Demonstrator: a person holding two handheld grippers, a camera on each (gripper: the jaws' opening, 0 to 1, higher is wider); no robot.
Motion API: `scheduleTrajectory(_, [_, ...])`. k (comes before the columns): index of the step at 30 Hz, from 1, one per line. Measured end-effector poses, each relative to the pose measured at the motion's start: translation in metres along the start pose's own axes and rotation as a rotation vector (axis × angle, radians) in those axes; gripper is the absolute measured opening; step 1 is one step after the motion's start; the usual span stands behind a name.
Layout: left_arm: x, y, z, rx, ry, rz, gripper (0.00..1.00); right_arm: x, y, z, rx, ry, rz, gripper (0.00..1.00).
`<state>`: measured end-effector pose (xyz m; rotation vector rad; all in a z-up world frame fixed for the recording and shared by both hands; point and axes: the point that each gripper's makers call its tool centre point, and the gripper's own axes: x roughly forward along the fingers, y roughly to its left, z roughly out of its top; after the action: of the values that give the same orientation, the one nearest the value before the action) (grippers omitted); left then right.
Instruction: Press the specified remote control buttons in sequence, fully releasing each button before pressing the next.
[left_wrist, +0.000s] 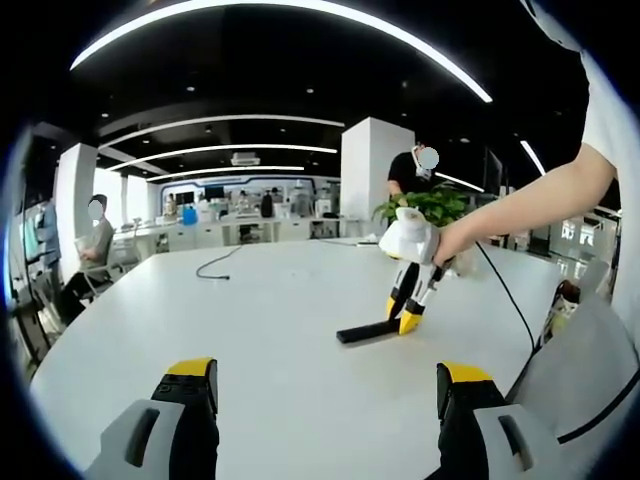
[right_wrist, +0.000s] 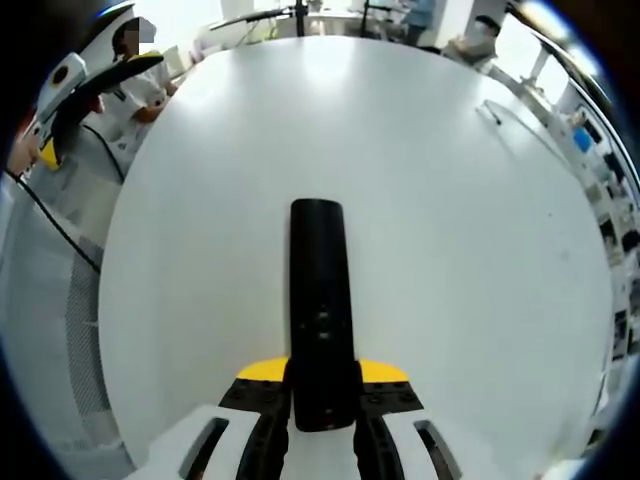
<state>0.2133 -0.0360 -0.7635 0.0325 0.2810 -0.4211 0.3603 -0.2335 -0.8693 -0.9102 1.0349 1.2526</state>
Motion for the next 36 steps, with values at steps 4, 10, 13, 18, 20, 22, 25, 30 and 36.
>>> scheduleTrajectory(4, [0.0, 0.0, 0.0, -0.001, 0.001, 0.0, 0.94, 0.0, -0.001, 0.0, 0.002, 0.001, -0.001, 0.21])
scheduleTrajectory(10, [0.0, 0.001, 0.0, 0.001, 0.001, 0.003, 0.94, 0.0, -0.004, 0.0, 0.005, -0.001, -0.002, 0.21])
scheduleTrajectory(13, [0.0, 0.001, 0.0, 0.001, 0.002, 0.004, 0.94, 0.0, -0.005, 0.0, 0.006, -0.001, -0.002, 0.21])
scheduleTrajectory(18, [0.0, 0.001, -0.001, 0.001, 0.003, 0.004, 0.94, 0.0, -0.007, 0.0, 0.008, -0.001, -0.002, 0.21])
scheduleTrajectory(20, [0.0, 0.001, -0.001, -0.001, 0.006, 0.003, 0.94, 0.0, -0.007, 0.0, 0.009, -0.002, -0.003, 0.21])
scheduleTrajectory(22, [-0.001, 0.001, -0.001, 0.0, 0.004, 0.005, 0.94, 0.0, -0.008, 0.0, 0.009, -0.003, -0.004, 0.21])
scheduleTrajectory(25, [-0.001, 0.001, -0.001, -0.001, 0.006, 0.005, 0.94, 0.0, -0.009, 0.0, 0.012, -0.005, -0.004, 0.21])
scheduleTrajectory(30, [0.0, 0.0, 0.0, -0.006, 0.001, 0.006, 0.94, 0.0, -0.01, 0.0, 0.012, -0.005, -0.004, 0.21])
scheduleTrajectory(36, [-0.001, 0.001, -0.001, -0.003, 0.004, 0.007, 0.94, 0.0, -0.013, 0.0, 0.011, -0.004, -0.003, 0.21])
